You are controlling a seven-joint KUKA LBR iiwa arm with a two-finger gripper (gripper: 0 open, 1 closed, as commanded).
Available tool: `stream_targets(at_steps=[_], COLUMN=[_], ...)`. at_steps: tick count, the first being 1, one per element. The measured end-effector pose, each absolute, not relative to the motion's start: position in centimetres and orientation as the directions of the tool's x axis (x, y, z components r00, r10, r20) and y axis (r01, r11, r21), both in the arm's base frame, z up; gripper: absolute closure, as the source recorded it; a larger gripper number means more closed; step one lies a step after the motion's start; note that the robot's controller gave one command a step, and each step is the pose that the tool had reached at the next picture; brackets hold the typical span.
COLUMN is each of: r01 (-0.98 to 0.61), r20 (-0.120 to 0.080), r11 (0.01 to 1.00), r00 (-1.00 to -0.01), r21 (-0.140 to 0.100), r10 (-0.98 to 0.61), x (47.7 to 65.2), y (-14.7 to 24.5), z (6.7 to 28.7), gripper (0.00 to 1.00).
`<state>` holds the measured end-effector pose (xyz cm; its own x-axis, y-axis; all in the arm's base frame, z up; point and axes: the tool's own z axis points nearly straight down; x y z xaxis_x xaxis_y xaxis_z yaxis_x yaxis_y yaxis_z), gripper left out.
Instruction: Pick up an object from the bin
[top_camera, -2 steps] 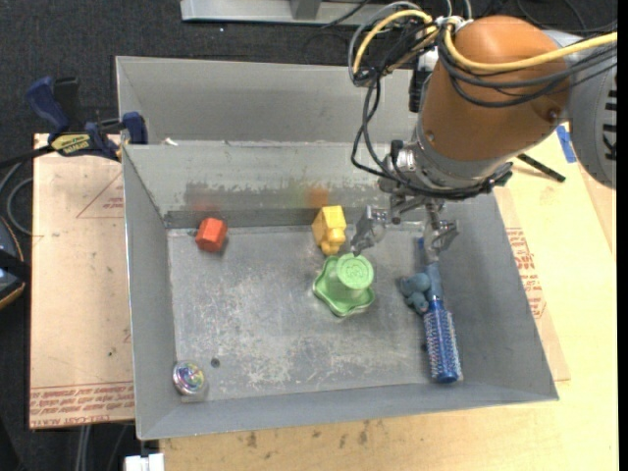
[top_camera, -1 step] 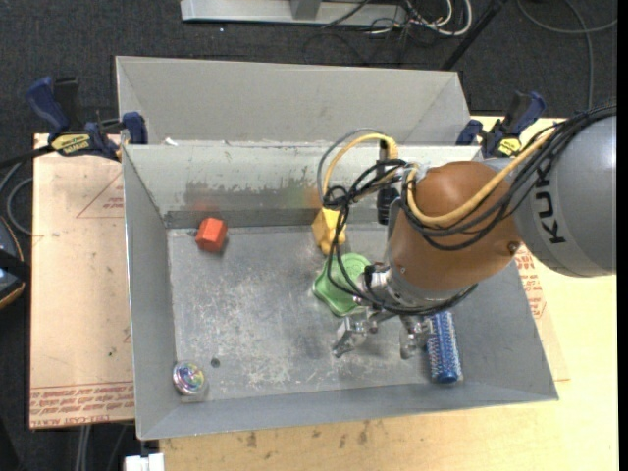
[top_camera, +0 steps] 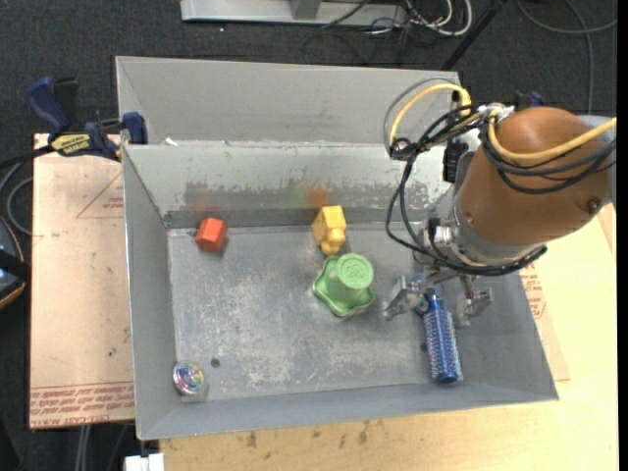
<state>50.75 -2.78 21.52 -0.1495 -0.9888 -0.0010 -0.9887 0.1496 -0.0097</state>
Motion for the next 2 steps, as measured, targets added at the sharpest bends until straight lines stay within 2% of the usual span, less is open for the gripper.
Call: stream_targets(at_steps=[1,2], r01=[-0.998,-0.972], r20=[-0.001,0.001], r11=[-0.059,0.236], r00=[0.059,-0.236], r21=[0.003,0.002], r10=[-0.998,-0.972], x=[52.5,54.9], y=[-12.1,-8.9], z=[14.1,7.4], gripper=[0.0,0.0])
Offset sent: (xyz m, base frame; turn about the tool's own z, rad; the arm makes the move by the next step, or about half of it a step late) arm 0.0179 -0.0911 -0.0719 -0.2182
